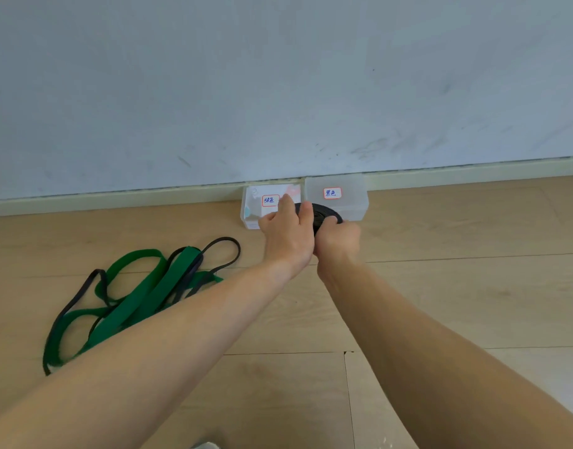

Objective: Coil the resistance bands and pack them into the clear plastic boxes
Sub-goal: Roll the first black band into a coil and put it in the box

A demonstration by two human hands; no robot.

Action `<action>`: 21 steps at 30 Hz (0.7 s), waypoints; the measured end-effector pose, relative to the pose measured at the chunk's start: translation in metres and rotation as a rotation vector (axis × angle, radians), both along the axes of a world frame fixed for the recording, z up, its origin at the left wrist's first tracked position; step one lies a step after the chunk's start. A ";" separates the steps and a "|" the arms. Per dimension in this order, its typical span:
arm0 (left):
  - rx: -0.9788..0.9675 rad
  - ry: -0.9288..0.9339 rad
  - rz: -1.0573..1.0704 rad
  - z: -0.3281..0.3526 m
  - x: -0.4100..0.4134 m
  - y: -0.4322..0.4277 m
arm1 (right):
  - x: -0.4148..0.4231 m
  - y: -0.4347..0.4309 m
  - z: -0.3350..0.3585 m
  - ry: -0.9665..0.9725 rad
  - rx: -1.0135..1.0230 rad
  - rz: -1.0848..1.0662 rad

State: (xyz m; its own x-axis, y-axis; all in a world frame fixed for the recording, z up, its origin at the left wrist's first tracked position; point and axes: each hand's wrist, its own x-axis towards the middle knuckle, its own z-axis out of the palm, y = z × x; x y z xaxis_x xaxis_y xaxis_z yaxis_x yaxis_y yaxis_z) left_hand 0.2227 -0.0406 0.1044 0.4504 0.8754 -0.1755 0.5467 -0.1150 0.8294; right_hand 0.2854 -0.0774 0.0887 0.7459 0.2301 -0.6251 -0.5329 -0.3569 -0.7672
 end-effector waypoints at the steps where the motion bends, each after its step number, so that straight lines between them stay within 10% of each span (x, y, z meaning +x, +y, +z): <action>1: -0.061 -0.039 0.085 0.000 0.007 -0.001 | -0.003 0.001 -0.001 -0.085 -0.017 0.029; 15: -0.559 -0.371 0.654 -0.053 0.037 0.044 | -0.012 0.007 -0.053 -0.207 0.261 0.118; 21: -0.330 -0.144 0.471 -0.090 0.054 0.072 | 0.002 0.017 -0.075 -0.101 0.334 0.100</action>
State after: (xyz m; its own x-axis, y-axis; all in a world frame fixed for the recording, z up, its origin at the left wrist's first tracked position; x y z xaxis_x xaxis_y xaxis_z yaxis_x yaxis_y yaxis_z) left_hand 0.2771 0.0313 0.0144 0.0658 0.8965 -0.4382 0.3560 0.3891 0.8496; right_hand 0.2873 -0.0599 0.0136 0.7634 0.4843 -0.4274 -0.4233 -0.1246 -0.8974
